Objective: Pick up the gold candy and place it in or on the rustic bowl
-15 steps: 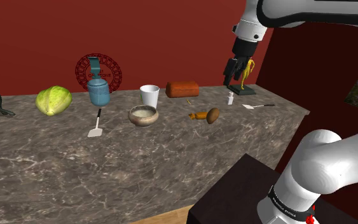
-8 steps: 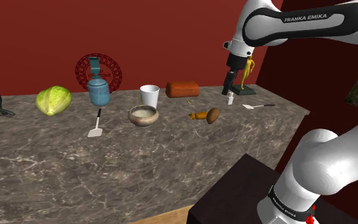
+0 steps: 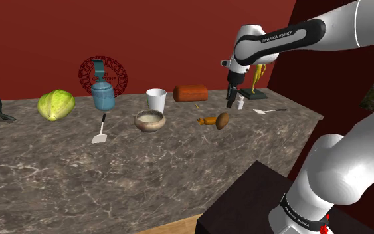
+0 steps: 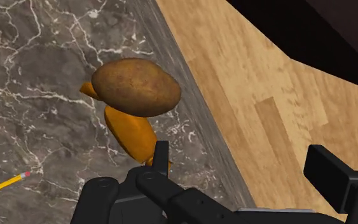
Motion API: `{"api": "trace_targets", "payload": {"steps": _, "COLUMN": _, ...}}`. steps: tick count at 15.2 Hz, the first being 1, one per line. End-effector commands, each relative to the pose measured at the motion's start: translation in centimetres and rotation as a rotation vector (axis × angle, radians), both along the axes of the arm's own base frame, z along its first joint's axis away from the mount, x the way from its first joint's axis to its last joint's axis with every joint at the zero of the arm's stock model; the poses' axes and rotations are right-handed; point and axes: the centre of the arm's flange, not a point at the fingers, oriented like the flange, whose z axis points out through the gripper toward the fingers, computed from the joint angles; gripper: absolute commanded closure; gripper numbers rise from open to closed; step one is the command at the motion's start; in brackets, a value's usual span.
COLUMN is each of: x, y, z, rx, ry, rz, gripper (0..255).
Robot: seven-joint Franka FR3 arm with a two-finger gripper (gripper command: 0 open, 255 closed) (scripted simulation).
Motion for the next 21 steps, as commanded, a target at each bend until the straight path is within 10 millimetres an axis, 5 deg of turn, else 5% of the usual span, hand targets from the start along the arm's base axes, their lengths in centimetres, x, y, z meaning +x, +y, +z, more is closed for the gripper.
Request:
{"api": "trace_targets", "payload": {"steps": 1, "x": 1.9, "y": -1.1, "z": -1.7, "rx": -0.004, "ry": 0.01, "rz": 0.077, "gripper": 0}}
{"api": "trace_targets", "payload": {"steps": 13, "x": 12.8, "y": -4.3, "z": -13.0, "rx": -0.012, "ry": 0.072, "rz": 0.486, "gripper": 0}}
{"api": "trace_targets", "payload": {"steps": 21, "x": 12.7, "y": -4.3, "z": -17.0, "rx": -0.012, "ry": 0.072, "rz": 0.486, "gripper": 0}}
